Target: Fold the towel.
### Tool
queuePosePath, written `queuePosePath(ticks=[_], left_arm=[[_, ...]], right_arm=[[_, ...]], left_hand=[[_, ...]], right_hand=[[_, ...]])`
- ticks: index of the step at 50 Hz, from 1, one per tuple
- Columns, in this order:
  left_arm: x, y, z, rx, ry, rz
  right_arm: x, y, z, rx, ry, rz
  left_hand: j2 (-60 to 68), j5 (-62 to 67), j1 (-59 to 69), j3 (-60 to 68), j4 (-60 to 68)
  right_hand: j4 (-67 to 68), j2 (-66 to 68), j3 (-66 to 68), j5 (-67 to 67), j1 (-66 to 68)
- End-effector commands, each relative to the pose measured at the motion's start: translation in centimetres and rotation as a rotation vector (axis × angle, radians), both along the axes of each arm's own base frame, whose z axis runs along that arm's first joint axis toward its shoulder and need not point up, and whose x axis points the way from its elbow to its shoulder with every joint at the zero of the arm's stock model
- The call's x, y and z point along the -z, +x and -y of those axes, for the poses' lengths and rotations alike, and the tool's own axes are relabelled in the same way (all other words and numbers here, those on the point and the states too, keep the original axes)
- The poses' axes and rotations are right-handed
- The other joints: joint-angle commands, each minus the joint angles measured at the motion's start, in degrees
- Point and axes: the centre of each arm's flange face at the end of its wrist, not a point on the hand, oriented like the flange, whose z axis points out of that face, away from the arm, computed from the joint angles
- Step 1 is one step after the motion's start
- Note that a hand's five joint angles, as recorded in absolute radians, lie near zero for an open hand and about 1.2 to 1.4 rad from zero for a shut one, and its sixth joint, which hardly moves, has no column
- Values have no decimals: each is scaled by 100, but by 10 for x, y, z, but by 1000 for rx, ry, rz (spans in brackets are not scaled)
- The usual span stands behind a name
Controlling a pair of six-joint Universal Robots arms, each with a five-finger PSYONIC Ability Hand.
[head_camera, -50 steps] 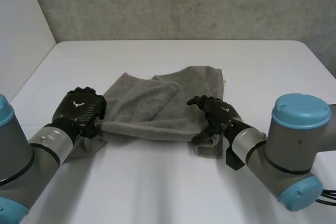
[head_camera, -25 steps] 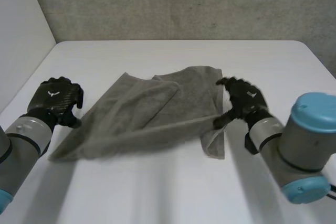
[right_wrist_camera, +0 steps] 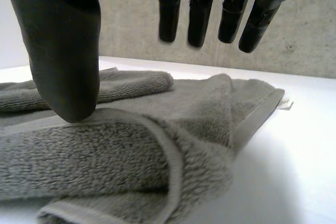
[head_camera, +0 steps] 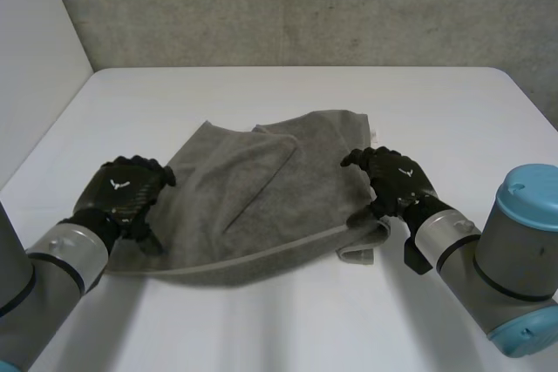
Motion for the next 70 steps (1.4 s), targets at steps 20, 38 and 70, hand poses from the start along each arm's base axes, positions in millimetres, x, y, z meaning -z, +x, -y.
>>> queuePosePath(ticks=[20,38,70], left_arm=[[22,0,-20,76,102,63],[52,13,-2,30,190,134],[65,7,18,20,167,135]], right_arm=[[-6,3,4,-84,3,-44],[-16,-28,0,-51,22,-135],[25,-22,10,-66,109,-161]], left_hand=[[-185,-29,-294,-273,-309],[336,492,226,-273,-309],[4879,5034,4769,-273,-309]], right_hand=[[-429,-1930,-257,-2011,-1877],[-429,-1148,-257,-1230,-1096],[-429,3817,-257,3735,3870]])
